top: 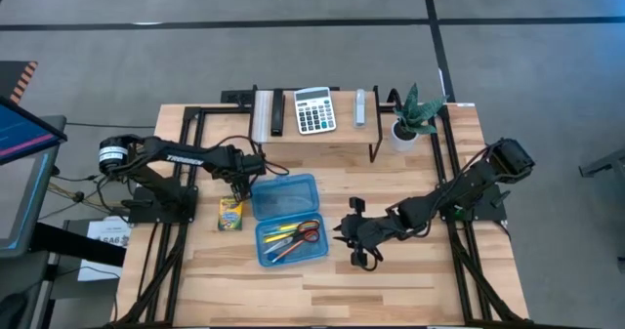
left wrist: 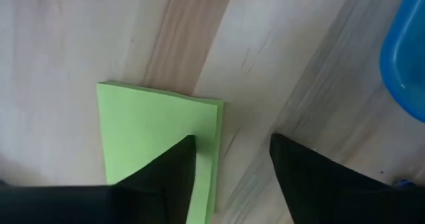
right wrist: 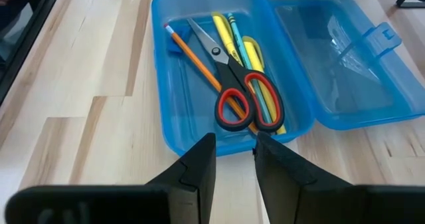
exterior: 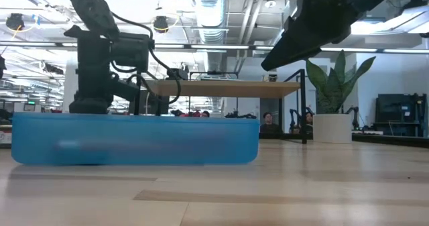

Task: Pack school essentials
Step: Put the green sticky note into the blue supply box

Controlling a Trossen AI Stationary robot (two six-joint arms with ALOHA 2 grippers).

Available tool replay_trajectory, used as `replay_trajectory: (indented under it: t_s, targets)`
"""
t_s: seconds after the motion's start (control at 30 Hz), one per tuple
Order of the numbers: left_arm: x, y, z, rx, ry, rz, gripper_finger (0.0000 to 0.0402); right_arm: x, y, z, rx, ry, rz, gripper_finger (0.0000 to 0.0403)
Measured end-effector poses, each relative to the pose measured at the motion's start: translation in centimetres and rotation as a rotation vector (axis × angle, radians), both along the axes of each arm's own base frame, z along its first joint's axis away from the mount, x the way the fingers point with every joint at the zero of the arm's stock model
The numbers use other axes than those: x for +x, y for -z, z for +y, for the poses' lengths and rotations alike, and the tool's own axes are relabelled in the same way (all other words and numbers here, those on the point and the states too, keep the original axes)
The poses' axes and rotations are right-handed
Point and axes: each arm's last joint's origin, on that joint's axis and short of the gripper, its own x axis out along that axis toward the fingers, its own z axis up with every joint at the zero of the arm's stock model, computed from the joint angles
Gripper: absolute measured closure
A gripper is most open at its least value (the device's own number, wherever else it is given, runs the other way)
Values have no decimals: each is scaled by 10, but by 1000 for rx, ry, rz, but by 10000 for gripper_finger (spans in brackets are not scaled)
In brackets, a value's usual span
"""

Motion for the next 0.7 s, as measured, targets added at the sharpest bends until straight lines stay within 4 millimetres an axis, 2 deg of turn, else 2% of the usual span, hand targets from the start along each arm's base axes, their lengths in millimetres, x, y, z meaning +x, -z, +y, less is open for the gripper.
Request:
replay_trajectory:
  t_s: [0.13,0.33,0.5,0.7]
  targets:
    - [0,1,4,-19,-4,-14,266,0,0,0,2,2,0,280]
    - [0,3,7,8,-16,-26,382,0,0,1,6,2,0,280]
    - [1,3,7,36,-23,-32,399,0,0,0,6,3,0,281]
    - [4,-1,-6,75,2,-19,401,0,0,0,6,4,0,281]
